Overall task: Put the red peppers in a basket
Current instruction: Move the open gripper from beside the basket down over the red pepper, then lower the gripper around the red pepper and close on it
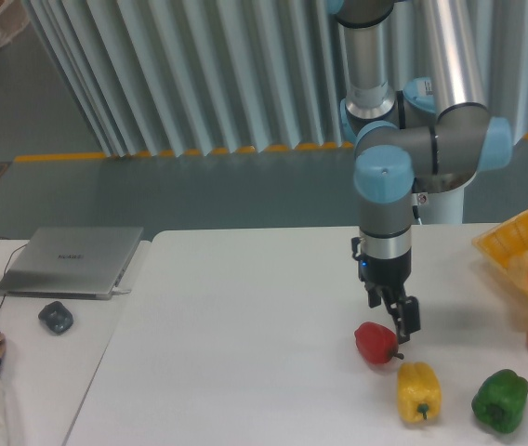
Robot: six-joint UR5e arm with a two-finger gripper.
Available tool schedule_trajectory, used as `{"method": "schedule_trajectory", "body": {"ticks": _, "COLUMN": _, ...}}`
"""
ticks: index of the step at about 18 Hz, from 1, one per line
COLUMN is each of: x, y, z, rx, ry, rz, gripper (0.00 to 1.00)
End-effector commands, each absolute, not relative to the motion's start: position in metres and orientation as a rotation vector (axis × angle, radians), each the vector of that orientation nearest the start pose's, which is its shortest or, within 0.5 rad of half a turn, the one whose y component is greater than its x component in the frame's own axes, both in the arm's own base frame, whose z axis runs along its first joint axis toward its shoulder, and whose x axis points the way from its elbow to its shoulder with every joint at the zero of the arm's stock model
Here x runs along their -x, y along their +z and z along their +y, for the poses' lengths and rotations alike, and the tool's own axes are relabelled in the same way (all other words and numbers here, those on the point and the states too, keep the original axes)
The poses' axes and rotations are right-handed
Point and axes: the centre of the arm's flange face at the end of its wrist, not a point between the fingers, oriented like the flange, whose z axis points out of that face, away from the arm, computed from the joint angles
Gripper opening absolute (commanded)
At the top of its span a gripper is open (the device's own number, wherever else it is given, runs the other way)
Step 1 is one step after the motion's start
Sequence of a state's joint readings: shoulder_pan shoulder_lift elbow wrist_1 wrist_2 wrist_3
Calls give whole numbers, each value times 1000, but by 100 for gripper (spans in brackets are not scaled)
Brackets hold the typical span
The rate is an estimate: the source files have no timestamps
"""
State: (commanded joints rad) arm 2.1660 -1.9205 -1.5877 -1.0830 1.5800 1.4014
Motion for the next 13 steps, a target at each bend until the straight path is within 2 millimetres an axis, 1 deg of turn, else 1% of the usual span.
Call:
{"method": "schedule_trajectory", "body": {"ticks": 2, "x": 236, "y": 326, "z": 588, "rx": 2817, "ry": 140, "rz": 1289, "gripper": 100}}
{"method": "schedule_trajectory", "body": {"ticks": 4, "x": 221, "y": 317, "z": 597, "rx": 2791, "ry": 126, "rz": 1371, "gripper": 100}}
{"method": "schedule_trajectory", "body": {"ticks": 6, "x": 214, "y": 306, "z": 608, "rx": 2787, "ry": 114, "rz": 1404, "gripper": 100}}
{"method": "schedule_trajectory", "body": {"ticks": 8, "x": 205, "y": 299, "z": 611, "rx": 2817, "ry": 149, "rz": 1462, "gripper": 100}}
{"method": "schedule_trajectory", "body": {"ticks": 9, "x": 199, "y": 295, "z": 609, "rx": 2835, "ry": 164, "rz": 1493, "gripper": 100}}
{"method": "schedule_trajectory", "body": {"ticks": 13, "x": 200, "y": 292, "z": 608, "rx": 2811, "ry": 155, "rz": 1554, "gripper": 100}}
